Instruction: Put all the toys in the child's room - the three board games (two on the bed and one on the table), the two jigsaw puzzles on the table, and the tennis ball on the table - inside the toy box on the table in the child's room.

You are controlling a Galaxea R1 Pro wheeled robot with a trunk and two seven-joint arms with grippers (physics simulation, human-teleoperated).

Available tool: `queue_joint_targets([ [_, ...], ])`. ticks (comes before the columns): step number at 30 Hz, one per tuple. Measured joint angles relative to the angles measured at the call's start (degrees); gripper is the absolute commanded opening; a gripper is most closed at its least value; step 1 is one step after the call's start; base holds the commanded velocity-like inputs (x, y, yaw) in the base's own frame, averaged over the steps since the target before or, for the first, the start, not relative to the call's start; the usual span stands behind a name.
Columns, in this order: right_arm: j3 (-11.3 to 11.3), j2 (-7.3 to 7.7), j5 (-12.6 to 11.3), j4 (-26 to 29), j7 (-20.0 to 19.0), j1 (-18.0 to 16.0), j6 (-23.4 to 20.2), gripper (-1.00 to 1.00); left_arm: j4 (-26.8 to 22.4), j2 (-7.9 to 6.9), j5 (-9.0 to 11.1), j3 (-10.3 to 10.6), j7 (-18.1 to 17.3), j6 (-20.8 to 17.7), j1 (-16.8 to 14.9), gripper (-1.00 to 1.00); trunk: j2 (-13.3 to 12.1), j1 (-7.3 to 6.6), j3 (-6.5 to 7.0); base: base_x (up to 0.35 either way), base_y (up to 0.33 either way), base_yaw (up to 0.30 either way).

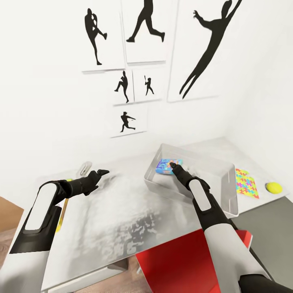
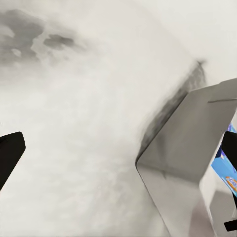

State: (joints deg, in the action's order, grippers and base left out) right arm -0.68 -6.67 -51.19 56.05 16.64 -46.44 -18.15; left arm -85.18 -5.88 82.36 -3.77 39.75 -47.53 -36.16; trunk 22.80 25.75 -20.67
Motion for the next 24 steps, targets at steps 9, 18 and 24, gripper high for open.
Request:
queue_joint_targets([
  [9, -0.04, 0.11, 0.02, 0.03, -0.24, 0.02, -0.03, -1.00, -0.01, -0.01, 0.01, 0.01, 0.00, 0.00, 0.00, 1.00, 0.01, 0.00, -0.25, 0.000, 0.000, 0.000],
  [18, -0.05, 0.44, 0.05, 0.34, -0.33, -0.07, -0.19, -1.00, -0.01, -0.01, 0.01, 0.02, 0.00, 0.00, 0.00, 1.00, 0.00, 0.00, -0.40, 0.000, 0.000, 0.000],
  [24, -0.07, 0.55, 0.07, 0.98, -0.35, -0.03, -0.39, -1.00, -0.01, -0.01, 0.01, 0.01, 0.00, 0.00, 0.00, 1.00, 0.00, 0.00, -0.76, 0.000, 0.000, 0.000],
])
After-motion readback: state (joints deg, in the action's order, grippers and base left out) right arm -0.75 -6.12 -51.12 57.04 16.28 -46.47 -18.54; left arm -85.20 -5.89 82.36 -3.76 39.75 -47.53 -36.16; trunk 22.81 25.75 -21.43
